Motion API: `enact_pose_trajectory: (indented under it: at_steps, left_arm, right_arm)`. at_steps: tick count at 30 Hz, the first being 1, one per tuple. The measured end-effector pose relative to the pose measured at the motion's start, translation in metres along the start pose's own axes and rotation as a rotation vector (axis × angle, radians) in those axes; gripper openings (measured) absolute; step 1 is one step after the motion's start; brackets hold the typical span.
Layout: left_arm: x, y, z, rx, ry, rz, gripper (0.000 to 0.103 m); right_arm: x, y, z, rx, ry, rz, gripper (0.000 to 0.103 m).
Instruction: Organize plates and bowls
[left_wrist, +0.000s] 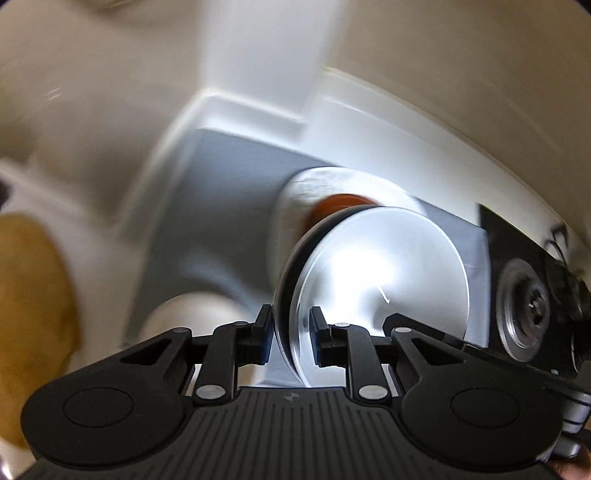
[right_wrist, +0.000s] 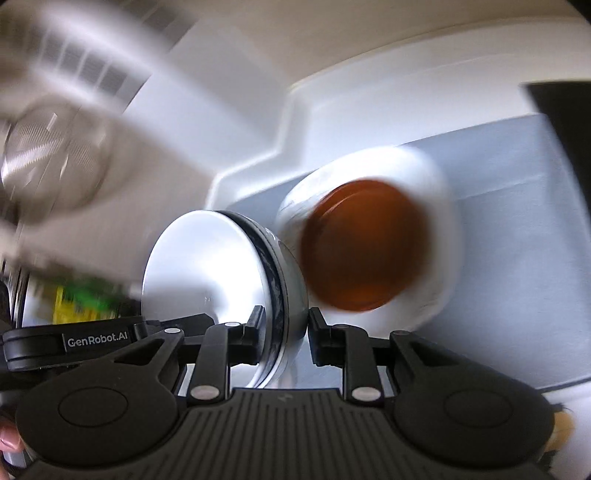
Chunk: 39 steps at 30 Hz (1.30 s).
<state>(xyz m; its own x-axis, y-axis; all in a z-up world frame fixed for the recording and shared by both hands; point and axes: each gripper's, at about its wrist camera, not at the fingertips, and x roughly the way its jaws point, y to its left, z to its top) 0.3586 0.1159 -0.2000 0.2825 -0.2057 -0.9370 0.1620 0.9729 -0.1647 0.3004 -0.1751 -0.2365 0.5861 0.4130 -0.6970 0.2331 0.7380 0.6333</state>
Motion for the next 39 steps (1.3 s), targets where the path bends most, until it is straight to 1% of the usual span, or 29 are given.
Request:
enact_pose_trajectory:
  at_steps: [4, 7, 9, 11, 13, 16, 19, 21, 23, 27, 30, 33, 35, 36, 39]
  left_arm:
    - [-0.013, 0.043, -0.017, -0.105, -0.009, 0.043, 0.022]
    - [-0.019, 0.070, -0.031, -0.146, -0.004, 0.085, 0.022]
    - [-0.016, 0.084, -0.037, -0.179, 0.014, 0.101, 0.022]
    - [-0.010, 0.099, -0.040, -0.200, 0.034, 0.095, 0.022]
    - [-0.002, 0.110, -0.042, -0.214, 0.053, 0.082, 0.022]
    - [0.016, 0.114, -0.043, -0.220, 0.080, 0.072, 0.022]
    - [0.030, 0.113, -0.044, -0.204, 0.100, 0.070, 0.022]
    - [0.036, 0.114, -0.046, -0.209, 0.118, 0.059, 0.022]
    - [0.042, 0.117, -0.048, -0.210, 0.128, 0.048, 0.022]
    - [0.050, 0.120, -0.050, -0.197, 0.145, 0.037, 0.022]
    - [0.051, 0.124, -0.049, -0.189, 0.144, 0.016, 0.021]
    - [0.047, 0.126, -0.047, -0.171, 0.123, 0.017, 0.021]
    - [0.043, 0.126, -0.045, -0.165, 0.109, 0.013, 0.021]
    - [0.040, 0.126, -0.044, -0.160, 0.102, 0.010, 0.020]
    - [0.037, 0.123, -0.042, -0.140, 0.088, 0.021, 0.021]
  right_arm:
    - [0.024, 0.034, -0.010, -0.077, 0.080, 0.039, 0.026]
    - [0.041, 0.059, -0.021, -0.145, 0.134, 0.052, 0.027]
    - [0.055, 0.066, -0.025, -0.146, 0.167, 0.062, 0.027]
    - [0.066, 0.066, -0.029, -0.129, 0.194, 0.070, 0.027]
    - [0.075, 0.064, -0.035, -0.131, 0.210, 0.059, 0.027]
    - [0.084, 0.062, -0.040, -0.138, 0.231, 0.032, 0.027]
    - [0.093, 0.059, -0.042, -0.147, 0.240, 0.004, 0.027]
    - [0.097, 0.058, -0.043, -0.183, 0.233, -0.018, 0.026]
    - [0.102, 0.058, -0.045, -0.190, 0.222, -0.025, 0.026]
    - [0.111, 0.054, -0.045, -0.224, 0.237, -0.044, 0.027]
    - [0.111, 0.058, -0.045, -0.293, 0.233, -0.055, 0.027]
    - [0.112, 0.068, -0.045, -0.359, 0.236, -0.072, 0.030]
    - [0.109, 0.075, -0.043, -0.419, 0.221, -0.087, 0.038]
    - [0.107, 0.080, -0.043, -0.459, 0.208, -0.106, 0.037]
    - [0.103, 0.085, -0.039, -0.507, 0.195, -0.096, 0.037]
